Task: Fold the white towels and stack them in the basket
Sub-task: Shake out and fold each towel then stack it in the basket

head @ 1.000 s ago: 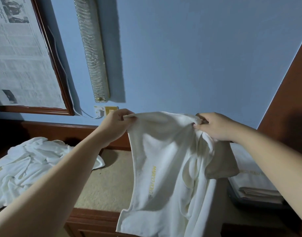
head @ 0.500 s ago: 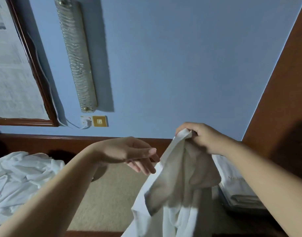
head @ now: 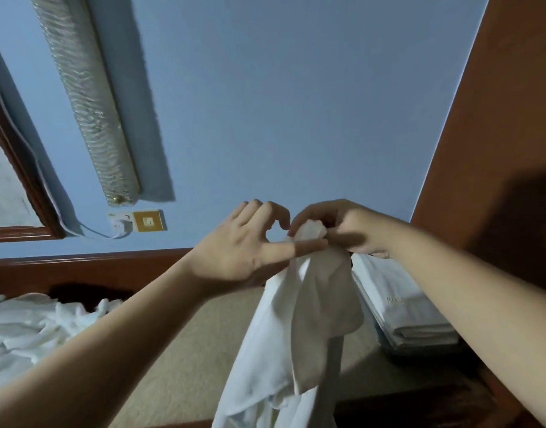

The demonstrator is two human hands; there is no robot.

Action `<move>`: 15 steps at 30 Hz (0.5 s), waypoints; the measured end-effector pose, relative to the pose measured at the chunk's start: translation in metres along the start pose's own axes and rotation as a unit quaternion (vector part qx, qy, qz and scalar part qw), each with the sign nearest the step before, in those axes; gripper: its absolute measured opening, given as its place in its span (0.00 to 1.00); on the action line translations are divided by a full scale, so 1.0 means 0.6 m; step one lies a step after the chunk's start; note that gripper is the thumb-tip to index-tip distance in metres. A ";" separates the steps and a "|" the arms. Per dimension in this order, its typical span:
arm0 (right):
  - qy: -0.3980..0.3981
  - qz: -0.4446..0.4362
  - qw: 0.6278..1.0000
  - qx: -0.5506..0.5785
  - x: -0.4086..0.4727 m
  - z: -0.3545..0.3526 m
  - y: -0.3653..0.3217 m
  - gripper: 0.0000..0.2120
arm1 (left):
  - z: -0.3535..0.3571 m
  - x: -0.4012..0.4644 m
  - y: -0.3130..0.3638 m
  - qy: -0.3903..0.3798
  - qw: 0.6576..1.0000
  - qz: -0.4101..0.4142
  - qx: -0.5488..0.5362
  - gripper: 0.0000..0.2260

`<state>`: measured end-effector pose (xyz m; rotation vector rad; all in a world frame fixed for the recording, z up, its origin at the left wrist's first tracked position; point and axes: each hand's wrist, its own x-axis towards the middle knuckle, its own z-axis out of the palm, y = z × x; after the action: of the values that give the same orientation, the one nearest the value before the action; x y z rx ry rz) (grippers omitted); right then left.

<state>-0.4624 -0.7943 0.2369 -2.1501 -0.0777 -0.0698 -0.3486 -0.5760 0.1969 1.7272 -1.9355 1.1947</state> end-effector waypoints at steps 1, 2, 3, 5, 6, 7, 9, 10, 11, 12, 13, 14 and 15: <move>0.003 0.006 1.000 -0.014 0.001 0.000 0.001 0.14 | 0.001 0.009 0.004 0.002 1.000 0.027 0.007 0.25; 0.006 0.011 0.999 -0.030 0.001 0.000 0.003 0.14 | 0.002 0.014 0.006 0.000 0.999 0.047 0.013 0.25; 0.007 0.017 0.999 -0.039 0.001 0.001 0.005 0.15 | 0.005 0.017 0.006 -0.004 0.998 0.064 0.017 0.25; 0.003 0.023 0.999 -0.043 0.000 0.001 0.011 0.15 | 0.010 0.018 0.007 -0.016 0.996 0.087 0.008 0.24; -0.002 0.024 0.999 -0.040 -0.002 0.002 0.013 0.15 | 0.012 0.017 0.009 -0.023 0.995 0.093 -0.006 0.22; -0.005 0.025 0.999 -0.039 -0.005 0.002 0.015 0.15 | 0.014 0.018 0.011 -0.029 0.995 0.097 -0.019 0.19; -0.013 0.031 0.999 -0.039 -0.009 0.003 0.021 0.14 | 0.017 0.019 0.018 -0.032 0.994 0.101 -0.030 0.12; -0.017 0.035 0.999 -0.037 -0.011 0.004 0.024 0.12 | 0.017 0.019 0.020 -0.033 0.994 0.098 -0.033 0.10; -0.019 0.042 0.998 -0.039 -0.012 0.006 0.028 0.10 | 0.017 0.018 0.020 -0.037 0.994 0.093 -0.039 0.09; -0.019 0.048 0.998 -0.043 -0.013 0.010 0.033 0.07 | 0.017 0.016 0.019 -0.046 0.994 0.086 -0.047 0.08; -0.020 0.052 0.997 -0.051 -0.013 0.013 0.038 0.04 | 0.017 0.014 0.018 -0.058 0.994 0.078 -0.058 0.07; -0.021 0.053 0.997 -0.058 -0.013 0.017 0.043 0.05 | 0.017 0.012 0.019 -0.071 0.993 0.066 -0.071 0.07; -0.025 0.057 0.996 -0.058 -0.014 0.022 0.047 0.06 | 0.018 0.010 0.021 -0.081 0.992 0.049 -0.087 0.07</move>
<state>-0.4684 -0.7986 0.2056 -2.2679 0.0198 0.0473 -0.3584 -0.5888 0.1896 1.7011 -2.1709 0.9102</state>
